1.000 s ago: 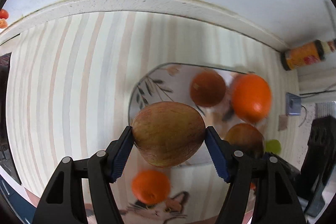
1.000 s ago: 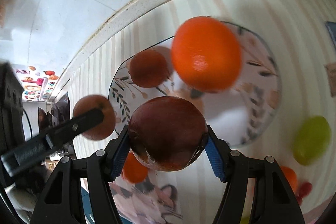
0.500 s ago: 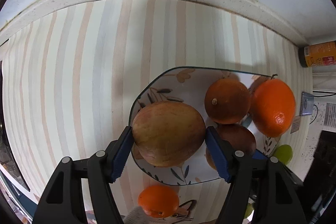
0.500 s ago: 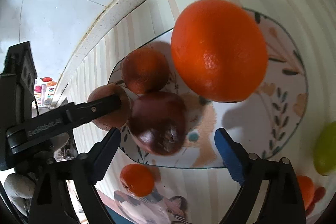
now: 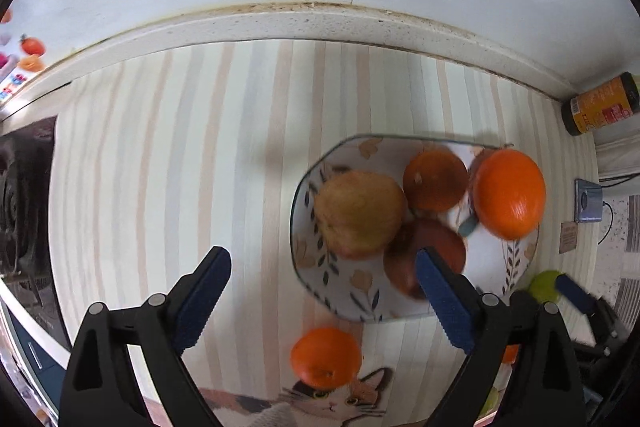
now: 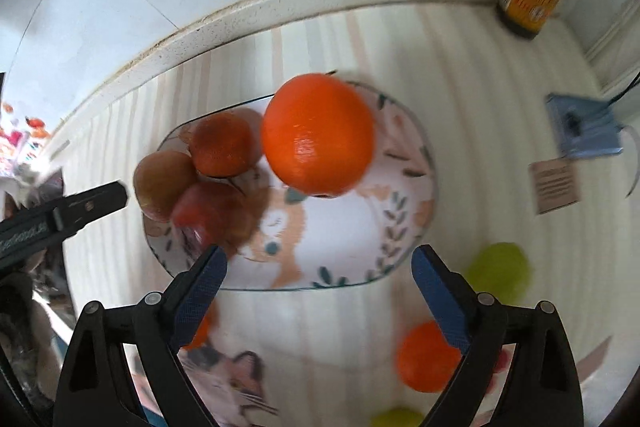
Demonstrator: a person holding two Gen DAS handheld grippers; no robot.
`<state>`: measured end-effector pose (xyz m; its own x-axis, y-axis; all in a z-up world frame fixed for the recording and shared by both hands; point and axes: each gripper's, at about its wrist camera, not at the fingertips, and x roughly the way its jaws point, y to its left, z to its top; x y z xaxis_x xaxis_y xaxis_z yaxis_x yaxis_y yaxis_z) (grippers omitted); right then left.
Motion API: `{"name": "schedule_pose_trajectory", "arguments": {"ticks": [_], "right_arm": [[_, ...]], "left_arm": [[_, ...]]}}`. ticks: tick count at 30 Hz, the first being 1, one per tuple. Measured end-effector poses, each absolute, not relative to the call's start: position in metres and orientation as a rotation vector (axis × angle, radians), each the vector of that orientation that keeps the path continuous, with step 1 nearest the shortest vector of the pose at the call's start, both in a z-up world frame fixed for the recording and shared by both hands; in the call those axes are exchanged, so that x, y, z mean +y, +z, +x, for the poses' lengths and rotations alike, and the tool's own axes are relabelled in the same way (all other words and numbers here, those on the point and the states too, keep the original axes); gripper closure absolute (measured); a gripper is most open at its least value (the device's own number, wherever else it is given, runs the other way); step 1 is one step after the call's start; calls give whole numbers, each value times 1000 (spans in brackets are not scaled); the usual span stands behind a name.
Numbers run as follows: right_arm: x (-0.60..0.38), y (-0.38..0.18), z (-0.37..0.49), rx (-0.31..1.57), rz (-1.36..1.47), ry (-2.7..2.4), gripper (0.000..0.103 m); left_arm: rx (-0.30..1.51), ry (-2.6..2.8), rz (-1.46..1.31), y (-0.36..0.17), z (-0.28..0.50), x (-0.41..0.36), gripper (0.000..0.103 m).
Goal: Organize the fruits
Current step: 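Withdraw both tools from the plate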
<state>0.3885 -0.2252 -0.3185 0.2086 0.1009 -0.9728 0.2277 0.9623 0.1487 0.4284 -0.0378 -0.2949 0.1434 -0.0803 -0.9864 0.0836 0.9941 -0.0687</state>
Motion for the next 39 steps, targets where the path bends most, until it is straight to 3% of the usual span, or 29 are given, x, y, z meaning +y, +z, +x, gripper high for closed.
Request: {"name": "schedule_pose_trajectory", "arguments": {"ticks": [28, 39], "right_arm": [[-212, -170, 260, 1148, 132, 3, 7], [-216, -144, 233, 1107, 156, 8, 7]], "left_arm": [[1153, -165, 46, -167, 280, -31, 9], [1112, -172, 31, -142, 253, -33, 9]]}}
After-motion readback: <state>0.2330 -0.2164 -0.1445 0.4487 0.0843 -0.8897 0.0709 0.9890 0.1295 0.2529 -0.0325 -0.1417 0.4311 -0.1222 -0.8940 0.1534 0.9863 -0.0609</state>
